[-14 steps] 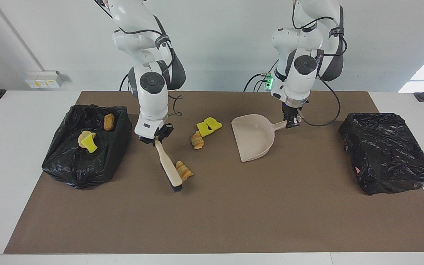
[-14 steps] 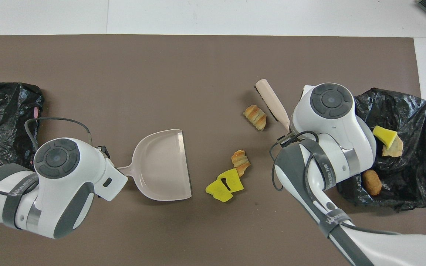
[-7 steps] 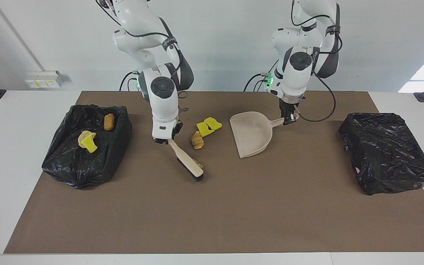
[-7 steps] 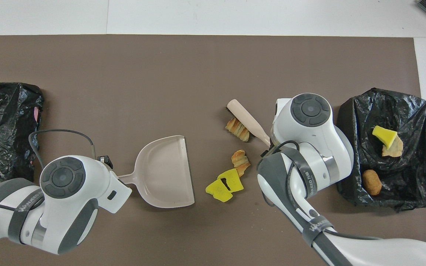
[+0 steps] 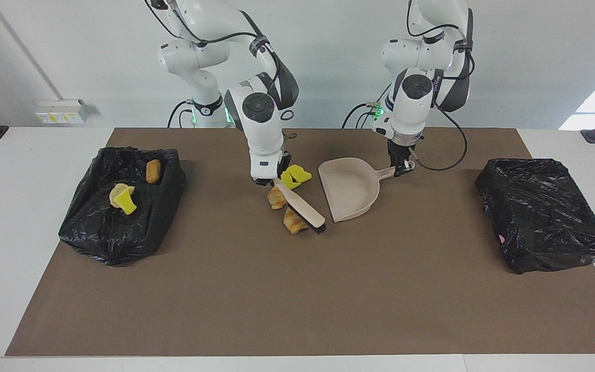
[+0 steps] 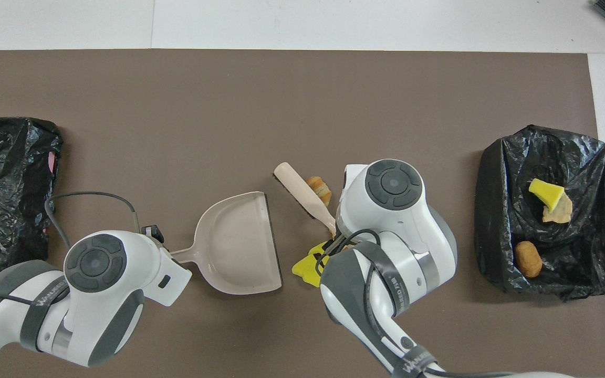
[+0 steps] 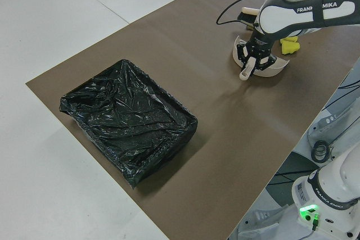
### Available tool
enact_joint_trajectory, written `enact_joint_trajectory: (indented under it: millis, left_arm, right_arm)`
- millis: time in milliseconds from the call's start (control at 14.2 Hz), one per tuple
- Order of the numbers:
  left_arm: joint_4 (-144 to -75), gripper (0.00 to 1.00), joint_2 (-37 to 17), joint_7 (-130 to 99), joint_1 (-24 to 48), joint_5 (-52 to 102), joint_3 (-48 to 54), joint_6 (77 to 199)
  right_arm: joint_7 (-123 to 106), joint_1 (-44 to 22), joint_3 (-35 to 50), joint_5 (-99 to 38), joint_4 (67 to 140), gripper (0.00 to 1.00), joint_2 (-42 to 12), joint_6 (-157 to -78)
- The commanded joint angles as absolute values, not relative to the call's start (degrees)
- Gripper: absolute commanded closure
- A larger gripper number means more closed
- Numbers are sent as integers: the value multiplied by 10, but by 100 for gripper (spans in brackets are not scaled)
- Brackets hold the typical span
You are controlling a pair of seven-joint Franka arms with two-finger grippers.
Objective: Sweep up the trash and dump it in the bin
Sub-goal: 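Sweep the pastries toward the dustpan with the brush in the right gripper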
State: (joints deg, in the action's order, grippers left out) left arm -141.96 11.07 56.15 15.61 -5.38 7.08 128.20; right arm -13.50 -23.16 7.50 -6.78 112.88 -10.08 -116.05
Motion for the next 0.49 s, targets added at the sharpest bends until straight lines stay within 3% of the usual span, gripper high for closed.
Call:
enact_joint_trajectory:
  millis: [0, 422]
  left_arm:
    - [-1441, 100, 122, 541, 167, -57, 66, 1307]
    - [-1433, 100, 129, 519, 167, -60, 69, 1330]
  right_arm:
    - [-120, -241, 75, -97, 1163, 100, -68, -1157]
    - [-98, -197, 68, -10, 1121, 100, -98, -1165]
